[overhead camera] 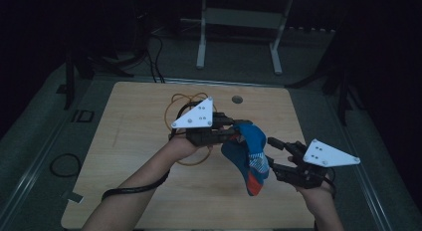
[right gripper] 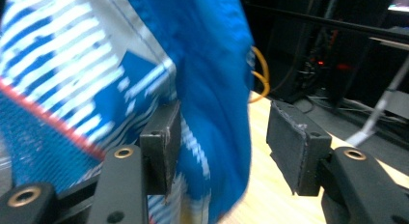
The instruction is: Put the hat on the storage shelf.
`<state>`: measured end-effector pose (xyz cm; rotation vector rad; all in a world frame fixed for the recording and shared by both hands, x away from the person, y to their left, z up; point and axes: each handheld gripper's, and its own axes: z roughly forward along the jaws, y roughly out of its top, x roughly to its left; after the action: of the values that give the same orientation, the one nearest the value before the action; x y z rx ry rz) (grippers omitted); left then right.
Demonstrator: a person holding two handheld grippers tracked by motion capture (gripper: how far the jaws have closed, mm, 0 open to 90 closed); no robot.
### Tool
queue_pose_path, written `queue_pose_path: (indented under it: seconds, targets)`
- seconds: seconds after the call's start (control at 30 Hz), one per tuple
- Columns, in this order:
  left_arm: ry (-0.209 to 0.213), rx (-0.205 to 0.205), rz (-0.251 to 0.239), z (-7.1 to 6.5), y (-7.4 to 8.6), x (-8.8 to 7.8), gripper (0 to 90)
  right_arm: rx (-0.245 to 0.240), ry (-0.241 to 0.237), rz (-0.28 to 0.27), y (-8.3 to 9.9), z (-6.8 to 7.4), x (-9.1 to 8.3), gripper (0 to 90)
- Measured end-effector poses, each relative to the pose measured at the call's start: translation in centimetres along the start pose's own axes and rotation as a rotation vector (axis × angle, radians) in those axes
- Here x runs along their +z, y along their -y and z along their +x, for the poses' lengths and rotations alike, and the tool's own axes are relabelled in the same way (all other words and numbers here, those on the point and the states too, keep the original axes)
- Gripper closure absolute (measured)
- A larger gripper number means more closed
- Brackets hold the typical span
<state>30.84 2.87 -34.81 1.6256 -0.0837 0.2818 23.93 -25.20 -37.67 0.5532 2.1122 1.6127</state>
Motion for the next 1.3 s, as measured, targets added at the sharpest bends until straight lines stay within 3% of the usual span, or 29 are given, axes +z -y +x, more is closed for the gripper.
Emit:
queue_pose_path:
  seconds: [0.07, 0.17, 0.2, 0.23, 0.33, 0.37, 0.47, 0.77, 0.93, 1.1, 1.23, 1.27, 1.3]
  targets:
    - [0.013, 0.005, -0.010, -0.2, 0.0, 0.2, 85.2, -0.001, -0.002, -0.001, 0.0, 0.4, 0.4, 44.9]
    - [0.018, 0.007, -0.016, -0.3, -0.1, 0.3, 85.2, -0.009, 0.009, -0.008, 0.1, 0.6, 0.8, 51.7]
    - [0.018, 0.006, -0.019, -0.3, -0.1, 0.3, 85.1, -0.007, 0.011, -0.007, 0.2, 0.6, 0.8, 58.9]
    - [0.018, -0.001, -0.028, -0.3, -0.1, 0.2, 85.2, -0.004, 0.016, -0.013, 0.2, 0.7, 0.8, 60.3]
    - [0.007, -0.008, -0.027, -0.1, 0.0, 0.0, 85.1, -0.021, 0.058, -0.016, 0.1, 1.0, 0.6, 86.6]
    - [0.003, -0.011, -0.022, 0.0, 0.1, -0.1, 85.2, -0.016, 0.077, -0.024, 0.1, 1.0, 0.5, 89.4]
    - [-0.007, -0.022, -0.016, 0.1, 0.4, -0.4, 85.1, -0.011, 0.105, -0.037, -0.2, 0.8, 0.1, 89.9]
    - [0.000, -0.015, 0.026, -0.3, 0.3, -1.1, 84.2, 0.011, 0.129, -0.080, -1.2, -0.1, -1.0, 90.0]
    - [-0.008, -0.037, 0.054, -0.2, 0.0, -1.3, 83.5, 0.006, 0.142, -0.090, -2.0, -0.2, -1.0, 90.0]
    - [-0.059, -0.029, 0.082, -0.2, -0.3, -1.9, 64.5, -0.001, 0.146, -0.085, -3.0, -0.6, -0.3, 90.0]
    - [-0.114, -0.012, 0.113, -0.5, -0.5, -2.8, 57.8, 0.000, 0.147, -0.082, -3.4, -0.9, 0.0, 90.0]
    - [-0.144, -0.024, 0.140, -0.6, -0.6, -3.3, 48.2, 0.000, 0.150, -0.079, -3.5, -1.0, 0.2, 90.0]
    - [-0.144, -0.024, 0.140, -0.6, -0.6, -3.3, 45.2, 0.000, 0.150, -0.079, -3.5, -1.0, 0.2, 90.0]
